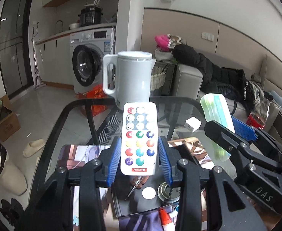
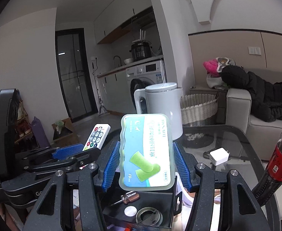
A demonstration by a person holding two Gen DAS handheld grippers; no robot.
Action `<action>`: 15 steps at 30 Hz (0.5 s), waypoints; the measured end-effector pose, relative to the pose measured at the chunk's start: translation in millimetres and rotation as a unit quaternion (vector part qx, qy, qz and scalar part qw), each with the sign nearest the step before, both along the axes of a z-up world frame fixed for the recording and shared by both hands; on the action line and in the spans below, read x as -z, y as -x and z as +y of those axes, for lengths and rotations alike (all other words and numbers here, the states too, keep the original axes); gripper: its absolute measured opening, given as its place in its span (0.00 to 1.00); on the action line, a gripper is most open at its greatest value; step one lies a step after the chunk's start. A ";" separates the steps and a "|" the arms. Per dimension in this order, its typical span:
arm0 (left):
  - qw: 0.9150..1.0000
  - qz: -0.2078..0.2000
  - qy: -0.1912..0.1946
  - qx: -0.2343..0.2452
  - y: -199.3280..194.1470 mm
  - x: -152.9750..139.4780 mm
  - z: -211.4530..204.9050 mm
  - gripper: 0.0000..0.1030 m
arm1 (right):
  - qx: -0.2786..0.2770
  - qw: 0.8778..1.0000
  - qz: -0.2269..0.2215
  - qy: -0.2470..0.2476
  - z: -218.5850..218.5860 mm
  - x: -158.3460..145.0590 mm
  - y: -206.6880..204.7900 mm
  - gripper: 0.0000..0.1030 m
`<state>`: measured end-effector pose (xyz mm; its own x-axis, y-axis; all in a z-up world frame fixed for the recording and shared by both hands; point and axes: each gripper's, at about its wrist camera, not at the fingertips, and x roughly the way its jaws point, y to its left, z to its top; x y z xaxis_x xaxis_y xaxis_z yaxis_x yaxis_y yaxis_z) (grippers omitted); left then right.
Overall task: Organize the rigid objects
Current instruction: 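Lift the white remote with the left tool while the right tool lifts the green case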
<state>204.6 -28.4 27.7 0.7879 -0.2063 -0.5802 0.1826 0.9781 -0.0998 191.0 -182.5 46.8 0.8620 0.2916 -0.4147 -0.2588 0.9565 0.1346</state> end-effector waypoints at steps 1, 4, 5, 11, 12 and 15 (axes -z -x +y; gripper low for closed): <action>1.000 0.012 0.000 -0.001 -4.0 3.4 -0.7 0.37 | 0.000 1.000 0.014 0.003 0.1 4.6 -3.8 0.55; 0.999 0.046 -0.012 0.004 -12.6 15.0 -5.3 0.37 | -0.001 0.998 0.062 0.008 -1.7 19.1 -17.4 0.55; 0.999 0.048 -0.019 0.001 -13.6 18.4 -7.8 0.37 | -0.006 0.997 0.079 0.010 -1.4 24.4 -22.2 0.55; 0.994 0.097 -0.038 0.017 -22.3 34.1 -17.6 0.37 | -0.007 0.991 0.135 0.020 -1.8 46.4 -36.4 0.55; 0.994 0.104 -0.037 0.019 -23.7 36.4 -17.4 0.37 | -0.008 0.990 0.142 0.021 -2.4 48.6 -38.5 0.55; 0.992 0.113 -0.047 0.017 -25.8 41.7 -18.2 0.37 | -0.008 0.988 0.154 0.029 -0.5 53.1 -40.8 0.55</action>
<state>230.4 -46.6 -14.0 0.6295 -0.1672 -0.7588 0.1996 0.9786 -0.0500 231.8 -183.0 -6.3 0.6882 0.2731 -0.6722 -0.2301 0.9608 0.1548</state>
